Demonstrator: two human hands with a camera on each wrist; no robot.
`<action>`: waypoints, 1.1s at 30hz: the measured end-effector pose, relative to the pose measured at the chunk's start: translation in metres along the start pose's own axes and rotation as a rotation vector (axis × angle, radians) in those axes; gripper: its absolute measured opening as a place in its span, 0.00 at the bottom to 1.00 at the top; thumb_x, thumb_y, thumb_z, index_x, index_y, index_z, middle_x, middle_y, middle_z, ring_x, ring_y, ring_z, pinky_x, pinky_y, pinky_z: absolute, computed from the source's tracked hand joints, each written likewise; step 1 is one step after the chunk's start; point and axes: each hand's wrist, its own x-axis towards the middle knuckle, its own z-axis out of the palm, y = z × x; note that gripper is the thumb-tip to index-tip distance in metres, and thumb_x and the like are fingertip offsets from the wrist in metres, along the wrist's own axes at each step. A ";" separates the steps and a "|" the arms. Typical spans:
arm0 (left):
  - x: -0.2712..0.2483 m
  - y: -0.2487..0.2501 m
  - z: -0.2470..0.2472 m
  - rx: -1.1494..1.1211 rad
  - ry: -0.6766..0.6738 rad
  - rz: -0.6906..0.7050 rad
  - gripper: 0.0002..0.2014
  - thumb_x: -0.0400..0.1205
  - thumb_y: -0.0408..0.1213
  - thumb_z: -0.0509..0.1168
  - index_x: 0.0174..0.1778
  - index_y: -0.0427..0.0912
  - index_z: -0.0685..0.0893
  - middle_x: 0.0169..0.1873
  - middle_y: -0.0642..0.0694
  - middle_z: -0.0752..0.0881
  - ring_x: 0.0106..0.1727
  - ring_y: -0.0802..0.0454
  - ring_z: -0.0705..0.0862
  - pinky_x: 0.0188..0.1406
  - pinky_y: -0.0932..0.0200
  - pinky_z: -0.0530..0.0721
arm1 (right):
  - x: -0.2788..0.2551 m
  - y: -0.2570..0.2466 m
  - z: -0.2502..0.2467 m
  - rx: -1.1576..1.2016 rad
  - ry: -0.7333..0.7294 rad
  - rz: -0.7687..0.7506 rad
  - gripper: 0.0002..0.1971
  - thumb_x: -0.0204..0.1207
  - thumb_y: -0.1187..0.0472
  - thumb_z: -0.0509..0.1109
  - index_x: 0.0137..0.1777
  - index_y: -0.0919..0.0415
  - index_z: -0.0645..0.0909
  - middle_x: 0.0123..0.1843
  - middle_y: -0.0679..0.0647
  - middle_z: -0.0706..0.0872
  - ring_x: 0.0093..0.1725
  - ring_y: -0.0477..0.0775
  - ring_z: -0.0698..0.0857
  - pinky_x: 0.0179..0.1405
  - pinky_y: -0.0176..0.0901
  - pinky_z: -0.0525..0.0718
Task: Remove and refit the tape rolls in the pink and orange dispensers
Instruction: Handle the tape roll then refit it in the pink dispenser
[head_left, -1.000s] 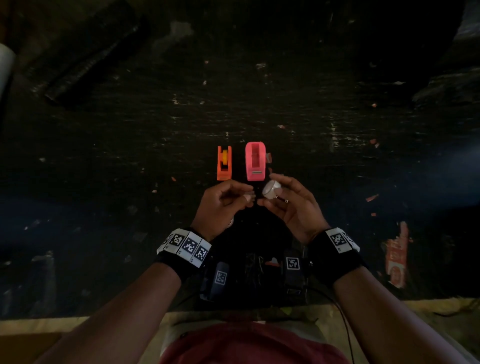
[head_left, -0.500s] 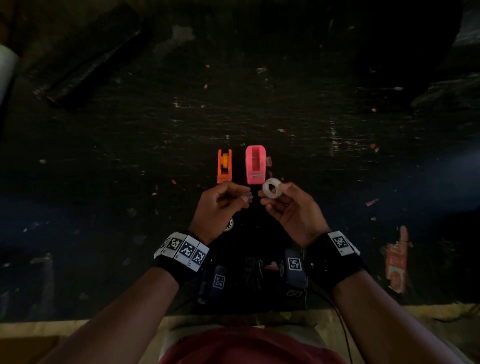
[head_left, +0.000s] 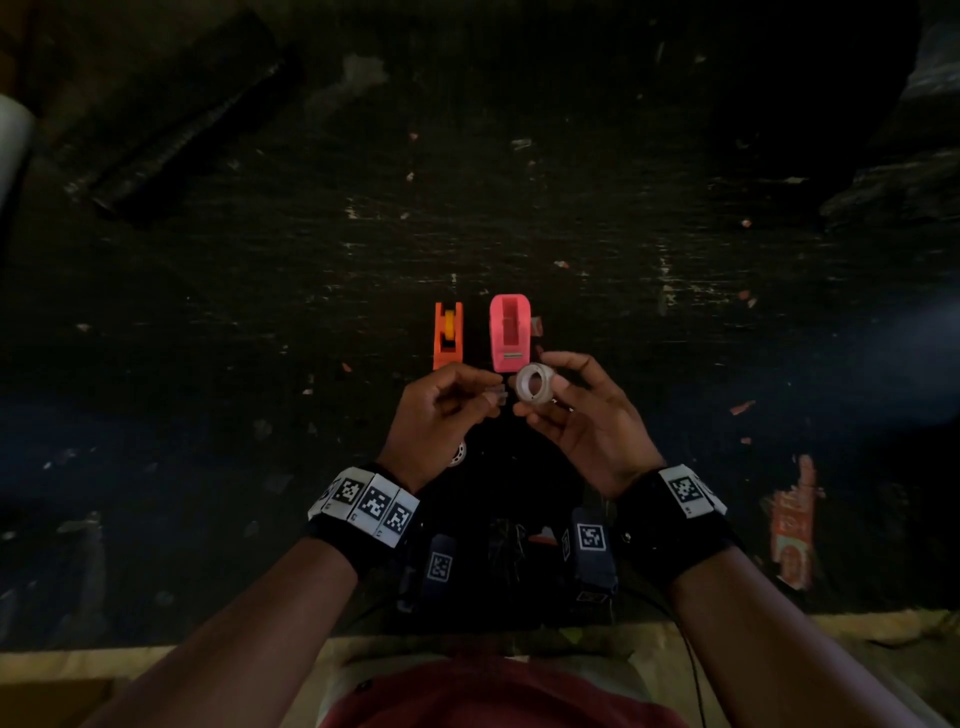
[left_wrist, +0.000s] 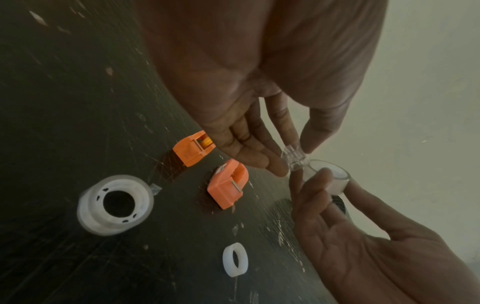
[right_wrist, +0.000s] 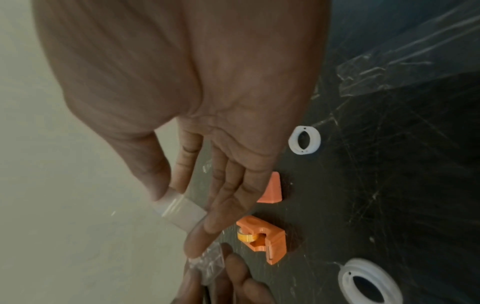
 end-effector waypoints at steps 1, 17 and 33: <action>0.000 0.000 0.000 0.004 0.001 0.003 0.09 0.84 0.23 0.70 0.59 0.35 0.89 0.50 0.44 0.94 0.48 0.57 0.94 0.49 0.63 0.89 | 0.000 0.000 0.001 -0.035 -0.020 -0.018 0.12 0.83 0.65 0.67 0.65 0.58 0.82 0.57 0.62 0.93 0.49 0.60 0.93 0.52 0.48 0.90; -0.002 -0.003 -0.001 0.005 0.021 -0.014 0.09 0.84 0.24 0.70 0.56 0.40 0.90 0.50 0.45 0.94 0.49 0.54 0.94 0.49 0.62 0.88 | 0.003 0.002 0.008 -0.246 -0.035 -0.077 0.04 0.86 0.70 0.64 0.56 0.61 0.78 0.55 0.66 0.90 0.52 0.63 0.90 0.54 0.52 0.86; 0.000 -0.007 0.001 -0.020 0.049 -0.038 0.10 0.84 0.26 0.71 0.54 0.45 0.90 0.49 0.44 0.95 0.47 0.52 0.95 0.47 0.63 0.87 | 0.001 0.001 0.008 -0.263 0.067 -0.096 0.15 0.85 0.67 0.67 0.69 0.60 0.84 0.63 0.68 0.90 0.61 0.61 0.90 0.67 0.54 0.88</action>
